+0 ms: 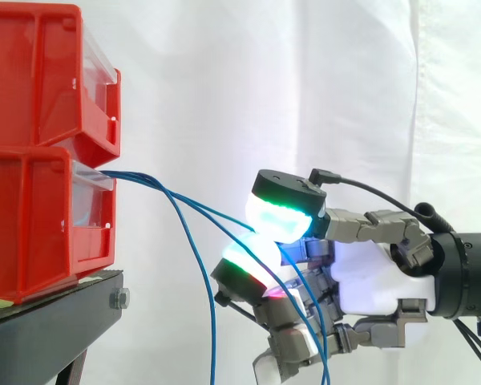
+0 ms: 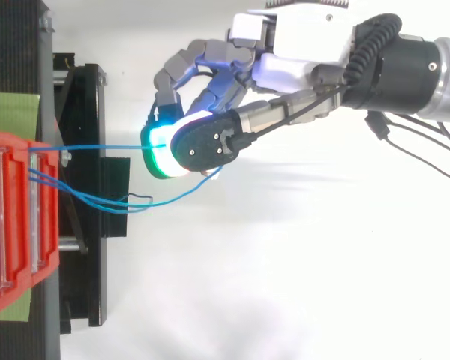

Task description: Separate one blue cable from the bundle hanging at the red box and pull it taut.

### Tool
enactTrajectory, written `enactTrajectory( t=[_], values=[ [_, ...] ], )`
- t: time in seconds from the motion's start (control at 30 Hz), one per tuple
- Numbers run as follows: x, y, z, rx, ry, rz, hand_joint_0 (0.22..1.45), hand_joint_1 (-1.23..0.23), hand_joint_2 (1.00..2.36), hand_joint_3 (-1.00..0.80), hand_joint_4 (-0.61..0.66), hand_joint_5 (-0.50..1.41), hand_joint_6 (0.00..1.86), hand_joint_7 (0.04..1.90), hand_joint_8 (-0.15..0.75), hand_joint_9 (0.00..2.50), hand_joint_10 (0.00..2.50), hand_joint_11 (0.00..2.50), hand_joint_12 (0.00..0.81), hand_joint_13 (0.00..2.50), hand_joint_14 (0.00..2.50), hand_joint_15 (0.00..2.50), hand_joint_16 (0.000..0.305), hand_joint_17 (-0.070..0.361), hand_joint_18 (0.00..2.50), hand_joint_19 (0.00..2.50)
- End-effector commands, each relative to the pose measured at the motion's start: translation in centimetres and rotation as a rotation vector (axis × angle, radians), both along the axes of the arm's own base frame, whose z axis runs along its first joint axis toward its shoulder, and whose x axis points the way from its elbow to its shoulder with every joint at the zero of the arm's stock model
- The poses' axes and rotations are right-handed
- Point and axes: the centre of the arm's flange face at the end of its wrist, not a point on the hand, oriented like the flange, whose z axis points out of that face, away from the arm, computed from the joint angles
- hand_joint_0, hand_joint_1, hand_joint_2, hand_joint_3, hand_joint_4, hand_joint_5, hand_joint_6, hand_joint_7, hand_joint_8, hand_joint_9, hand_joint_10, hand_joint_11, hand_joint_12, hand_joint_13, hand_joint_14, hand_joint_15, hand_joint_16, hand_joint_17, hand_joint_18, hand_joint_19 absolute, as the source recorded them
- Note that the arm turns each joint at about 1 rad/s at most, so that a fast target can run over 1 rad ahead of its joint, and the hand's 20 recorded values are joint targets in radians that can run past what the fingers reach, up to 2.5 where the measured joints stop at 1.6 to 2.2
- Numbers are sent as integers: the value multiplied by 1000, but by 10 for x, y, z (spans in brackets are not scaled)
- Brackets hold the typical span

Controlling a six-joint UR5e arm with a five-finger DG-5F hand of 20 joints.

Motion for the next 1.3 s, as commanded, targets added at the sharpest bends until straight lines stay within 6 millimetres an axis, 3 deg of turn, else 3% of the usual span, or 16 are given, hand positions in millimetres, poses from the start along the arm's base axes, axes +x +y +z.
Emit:
enactTrajectory(
  t=[0.0,0.73,0.9,0.97,1.27],
  values=[
    [0,3,-1,16,1,3,628,-699,1027,-67,-179,-186,943,1165,262,987,17,1238,357,977,26,959,48,108,539,592],
    [-1,5,-2,11,7,5,640,-702,1025,-99,-163,-187,944,1147,264,984,19,1213,356,972,27,960,47,107,541,602],
    [-1,5,-3,11,9,5,597,-653,1008,-420,-7,-202,918,976,268,959,19,1208,360,967,27,964,48,109,539,600],
    [-1,6,-2,11,7,11,568,-625,1000,-500,19,-203,892,991,274,956,18,1210,365,969,27,965,50,111,536,596],
    [-2,0,-3,8,9,0,510,-569,1000,-500,52,-209,882,931,286,971,17,1203,387,993,26,959,53,120,553,594]
  ],
)
